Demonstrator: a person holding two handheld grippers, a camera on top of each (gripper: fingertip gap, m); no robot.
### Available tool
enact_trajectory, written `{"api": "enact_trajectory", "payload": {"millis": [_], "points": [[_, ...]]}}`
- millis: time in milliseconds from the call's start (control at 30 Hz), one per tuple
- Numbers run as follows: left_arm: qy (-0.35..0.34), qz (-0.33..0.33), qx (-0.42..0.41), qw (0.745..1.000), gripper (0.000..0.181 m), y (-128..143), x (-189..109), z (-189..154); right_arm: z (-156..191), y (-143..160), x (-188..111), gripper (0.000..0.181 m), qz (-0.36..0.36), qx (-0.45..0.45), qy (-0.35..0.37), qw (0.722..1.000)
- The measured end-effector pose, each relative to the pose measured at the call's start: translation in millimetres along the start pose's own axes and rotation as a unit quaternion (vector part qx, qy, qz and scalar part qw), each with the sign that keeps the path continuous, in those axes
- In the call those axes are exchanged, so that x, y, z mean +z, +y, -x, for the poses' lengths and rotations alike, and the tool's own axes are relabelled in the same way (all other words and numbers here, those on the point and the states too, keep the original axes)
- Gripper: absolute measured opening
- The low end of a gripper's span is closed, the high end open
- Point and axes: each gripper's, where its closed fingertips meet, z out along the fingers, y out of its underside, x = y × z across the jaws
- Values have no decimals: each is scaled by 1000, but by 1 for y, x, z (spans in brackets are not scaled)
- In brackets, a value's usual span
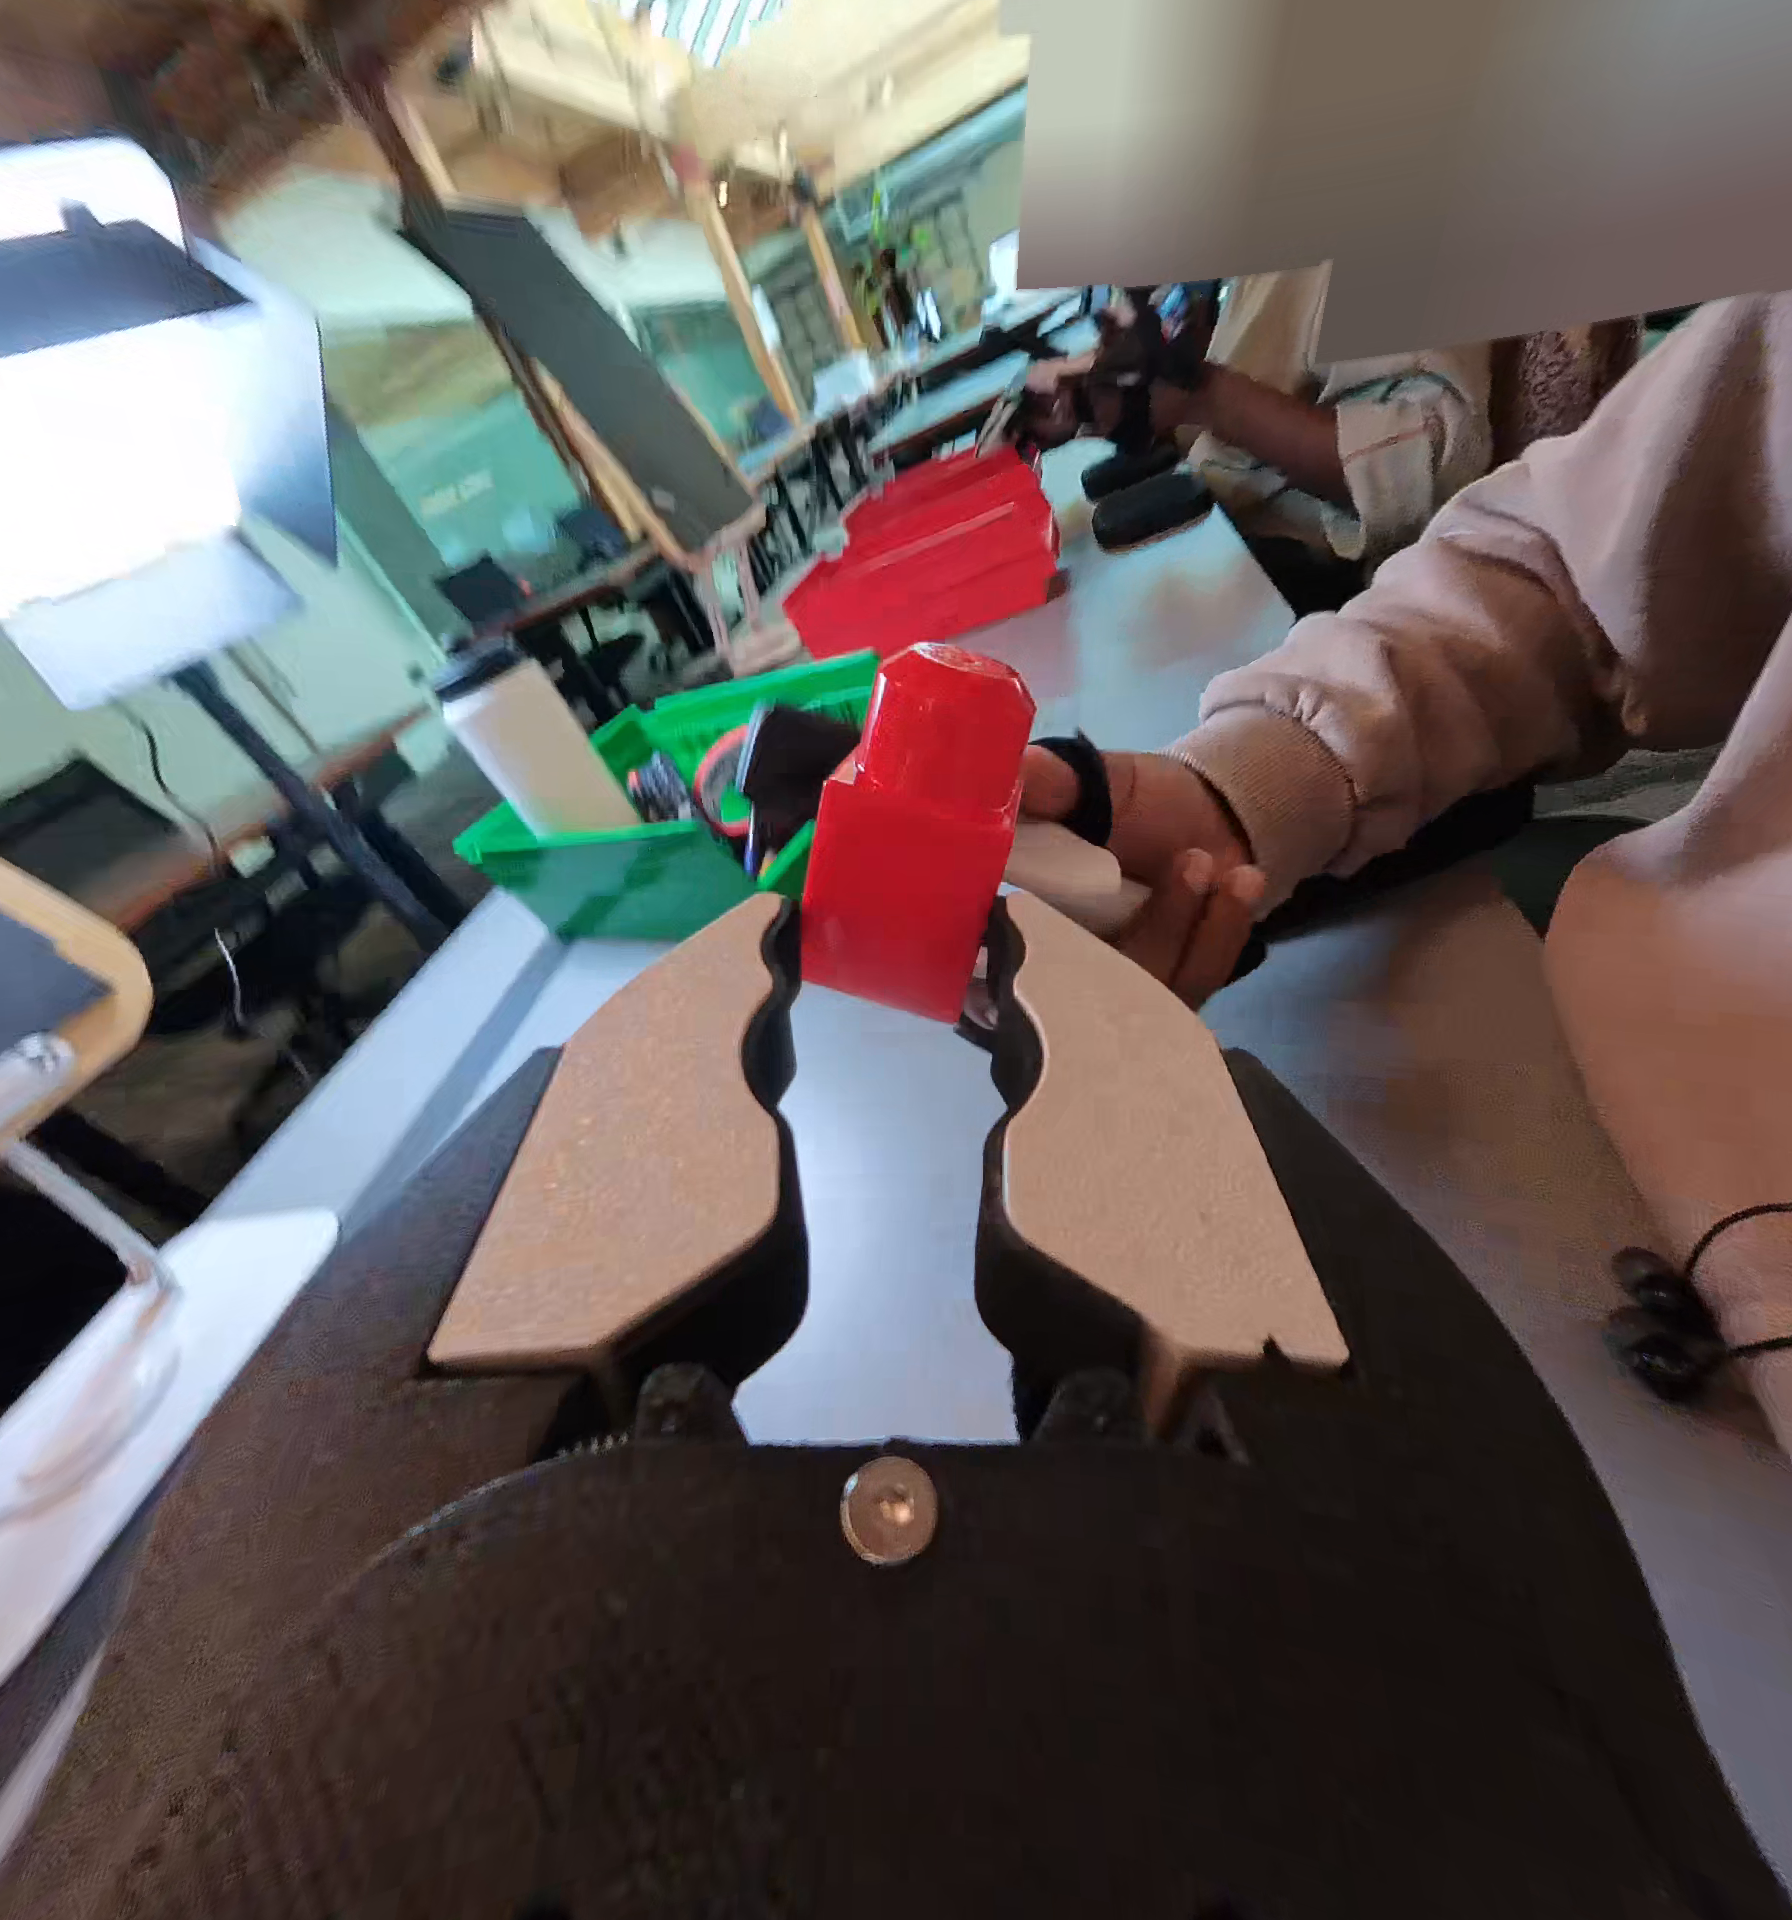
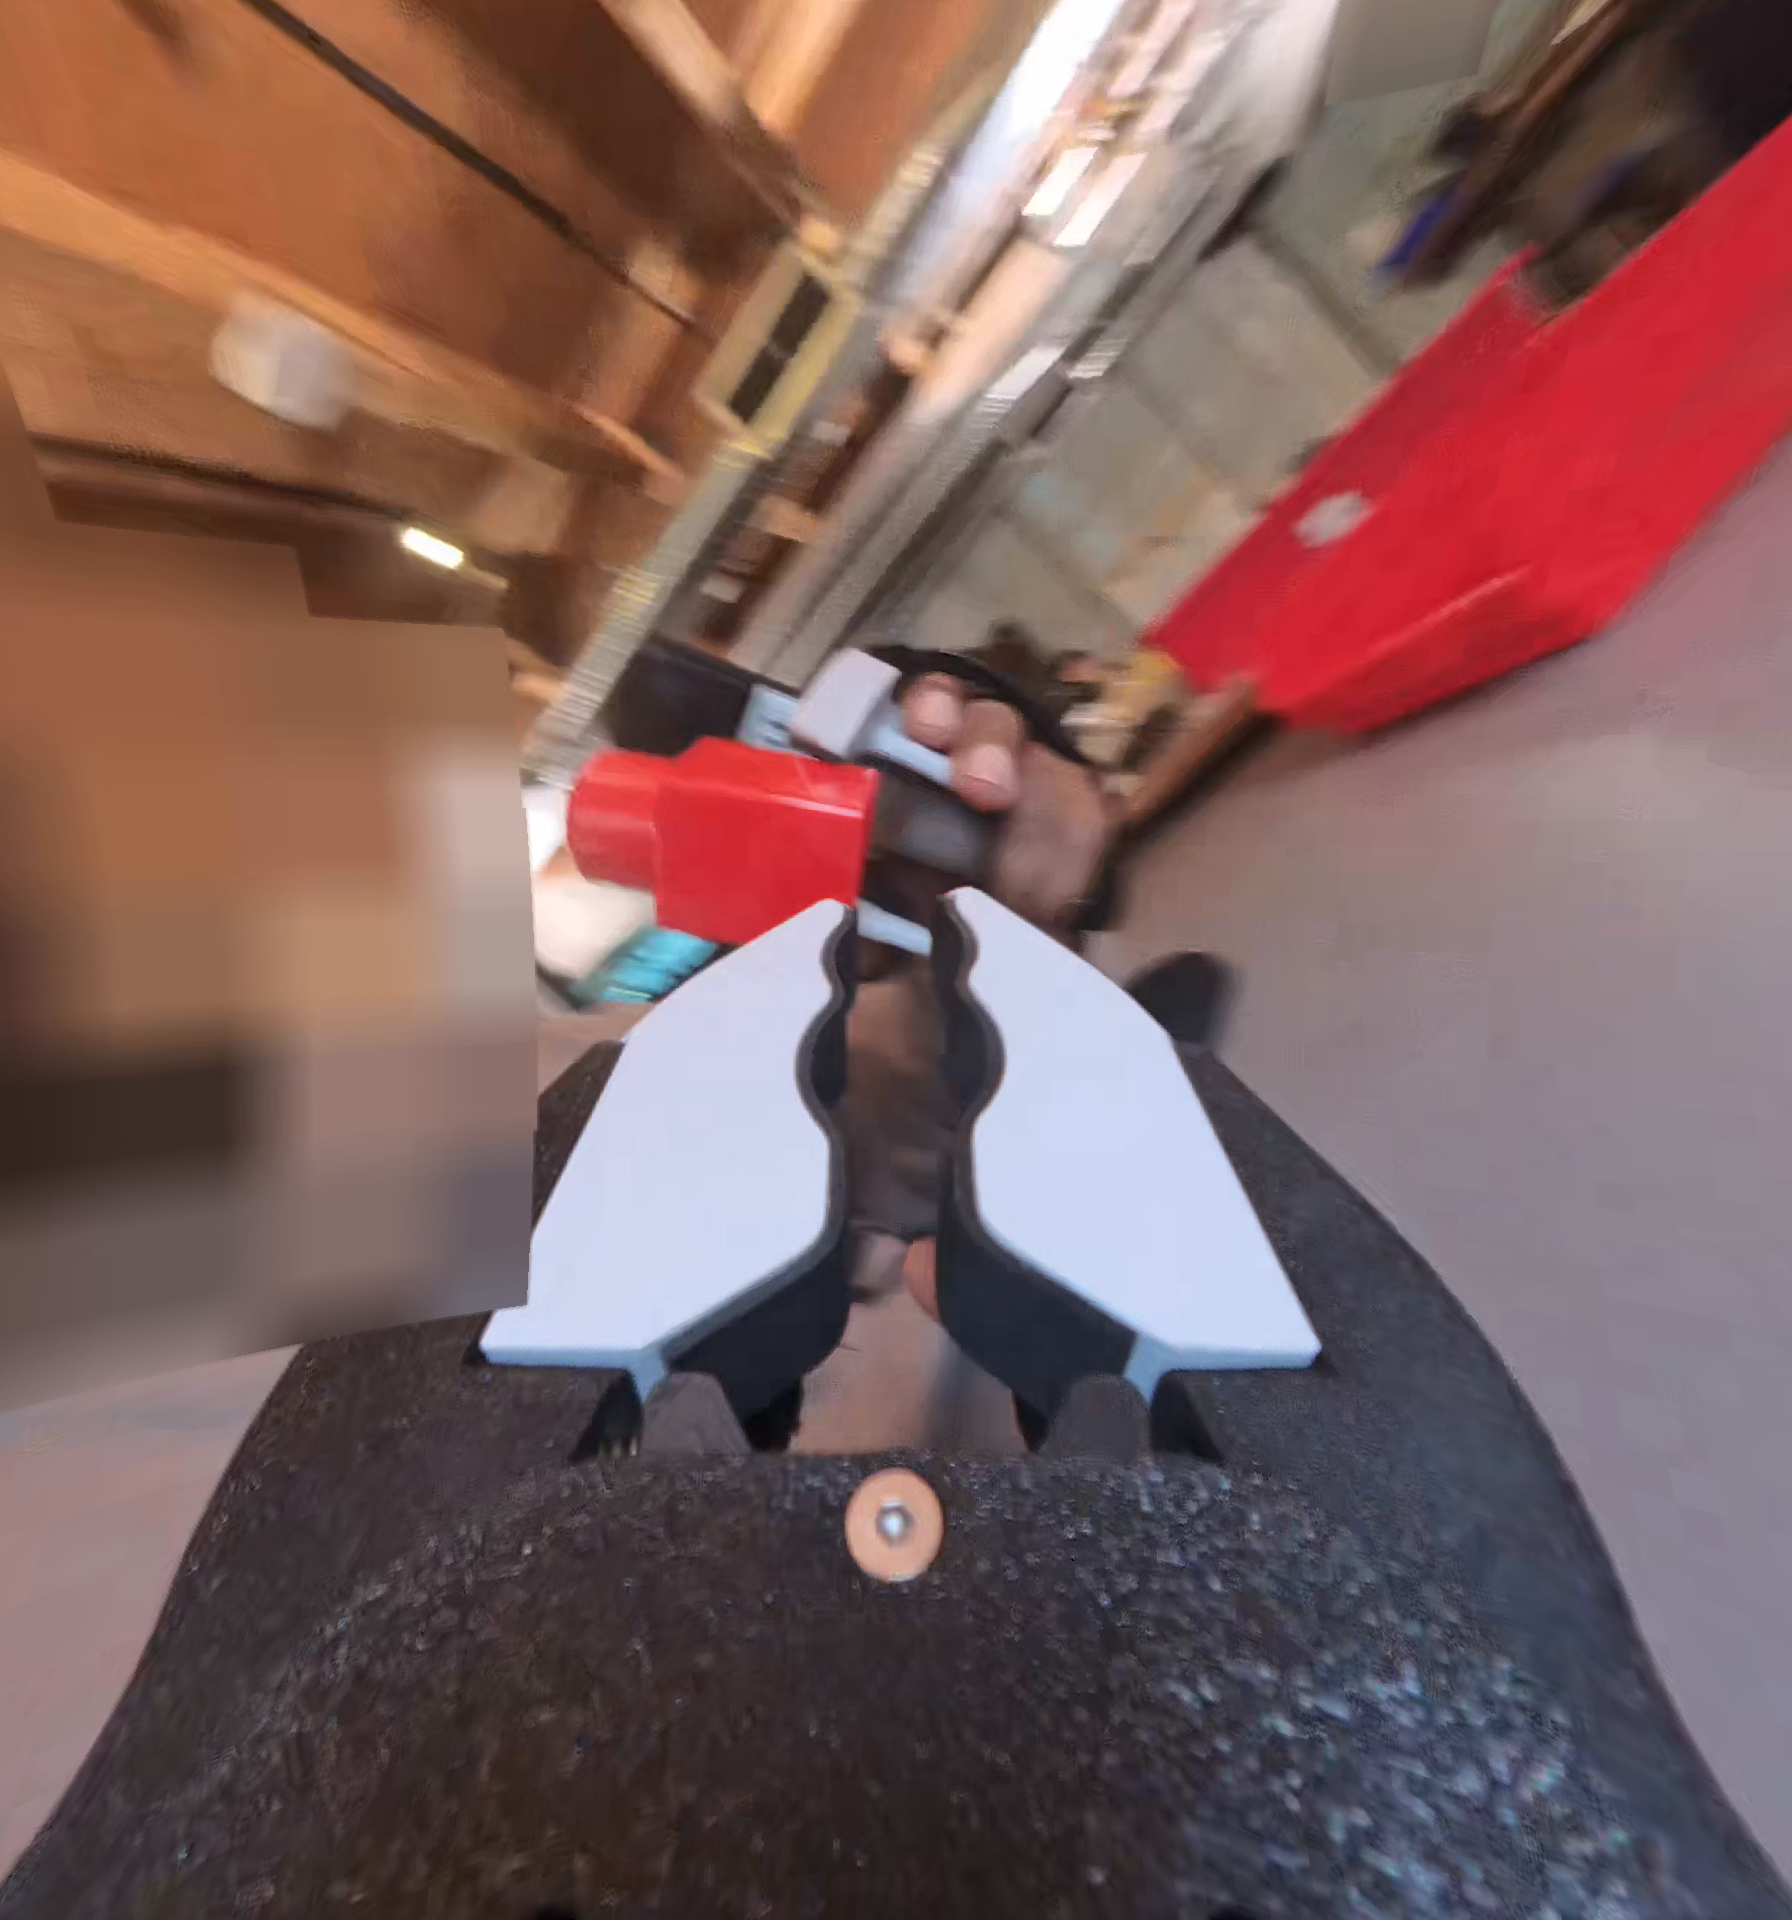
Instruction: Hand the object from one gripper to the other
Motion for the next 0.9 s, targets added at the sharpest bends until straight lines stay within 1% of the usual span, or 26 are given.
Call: {"api": "enact_trajectory", "payload": {"millis": [33, 67, 100, 167, 233, 267, 300, 333, 433, 467, 500, 567, 633, 667, 700, 767, 833, 900], "points": [[-3, 25, -21, 999, 35, 7, -1, 6, -11, -2, -6, 18, 19, -84, 62, 994], [0, 46, -39, 998, 35, 15, -1, 10, -17, -4, -12, 25, 43, -169, 111, 978], [7, 68, -65, 996, 35, 23, 0, 11, -18, -5, -15, 31, 70, -250, 144, 955], [30, 110, -124, 986, 34, 40, 3, 10, -20, -3, -18, 43, 129, -387, 187, 894], [48, 149, -160, 975, 34, 59, 6, 6, -18, 5, -18, 49, 171, -477, 199, 839], [62, 175, -170, 968, 35, 69, 7, 1, -20, 9, -18, 50, 190, -511, 207, 812], [69, 189, -167, 965, 35, 77, 9, -2, -23, 13, -19, 50, 207, -532, 217, 792], [74, 201, -152, 965, 35, 83, 10, -5, -27, 18, -19, 50, 222, -536, 221, 784], [62, 253, -81, 962, 35, 100, 11, -9, -40, 36, -17, 46, 254, -507, 222, 793], [68, 263, -65, 960, 35, 103, 12, -13, -47, 39, -18, 35, 263, -505, 235, 787], [74, 270, -54, 959, 35, 106, 12, -16, -50, 40, -19, 34, 270, -512, 242, 779], [68, 263, -42, 961, 35, 105, 13, -15, -48, 38, -19, 30, 269, -517, 239, 777], [42, 222, -60, 972, 35, 93, 15, -5, -41, 24, -21, 29, 247, -499, 245, 794], [17, 202, -68, 977, 38, 88, 14, 6, -39, 12, -25, 29, 235, -493, 258, 797], [-10, 185, -73, 980, 45, 83, 10, 19, -36, -7, -34, 29, 215, -497, 284, 791], [-52, 147, -88, 984, 47, 72, 0, 42, -28, -55, -59, 29, 168, -512, 351, 766], [-88, 109, -110, 984, 47, 60, -15, 64, -16, -105, -96, 29, 128, -507, 424, 740], [-128, 81, -118, 981, 47, 51, -34, 85, -6, -144, -137, 29, 121, -482, 491, 715]]}}
